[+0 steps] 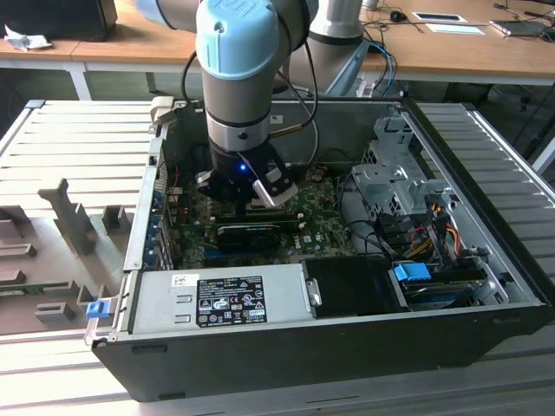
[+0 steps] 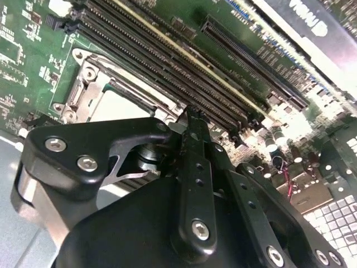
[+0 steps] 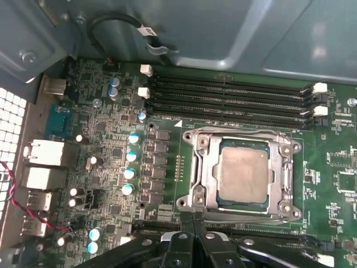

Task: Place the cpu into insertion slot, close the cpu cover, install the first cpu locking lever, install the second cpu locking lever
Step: 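Install the second cpu locking lever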

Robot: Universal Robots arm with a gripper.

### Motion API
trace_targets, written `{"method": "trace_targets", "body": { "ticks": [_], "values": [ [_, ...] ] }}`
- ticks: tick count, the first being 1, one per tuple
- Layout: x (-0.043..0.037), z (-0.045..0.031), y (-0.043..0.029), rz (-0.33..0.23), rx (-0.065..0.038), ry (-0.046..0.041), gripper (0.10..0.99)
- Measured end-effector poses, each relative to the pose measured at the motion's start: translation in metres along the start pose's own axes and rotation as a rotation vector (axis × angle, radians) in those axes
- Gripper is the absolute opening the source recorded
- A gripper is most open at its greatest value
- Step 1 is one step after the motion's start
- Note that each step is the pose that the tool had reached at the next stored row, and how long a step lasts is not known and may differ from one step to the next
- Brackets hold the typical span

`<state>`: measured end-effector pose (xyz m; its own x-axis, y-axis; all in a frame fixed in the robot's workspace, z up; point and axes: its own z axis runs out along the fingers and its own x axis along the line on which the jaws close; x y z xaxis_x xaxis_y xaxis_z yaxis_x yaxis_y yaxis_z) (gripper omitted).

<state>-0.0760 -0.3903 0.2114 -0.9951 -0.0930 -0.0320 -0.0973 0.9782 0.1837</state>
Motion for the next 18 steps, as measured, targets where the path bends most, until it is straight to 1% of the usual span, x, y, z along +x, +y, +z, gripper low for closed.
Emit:
{"method": "trace_targets", "body": {
  "ticks": [1, 2, 4, 6, 7, 10, 13, 15, 18],
  "values": [
    [0.0014, 0.0033, -0.0006, -0.001, -0.003, -0.0031, 0.106],
    [0.0018, 0.0053, -0.001, -0.001, -0.007, -0.0044, 0.106],
    [0.0028, 0.0065, -0.0011, -0.001, -0.015, -0.0064, 0.106],
    [0.0036, 0.0075, -0.0013, -0.001, -0.027, -0.0089, 0.106],
    [0.0042, 0.0079, -0.0015, -0.001, -0.036, -0.0101, 0.106],
    [0.005, 0.0095, -0.0022, -0.001, -0.049, -0.0116, 0.106],
    [0.0063, 0.0122, -0.0026, -0.001, -0.057, -0.0142, 0.106],
    [0.007, 0.0133, -0.0028, -0.001, -0.06, -0.0148, 0.106],
    [0.0076, 0.0124, -0.0026, -0.001, -0.061, -0.0157, 0.106]
  ]
}}
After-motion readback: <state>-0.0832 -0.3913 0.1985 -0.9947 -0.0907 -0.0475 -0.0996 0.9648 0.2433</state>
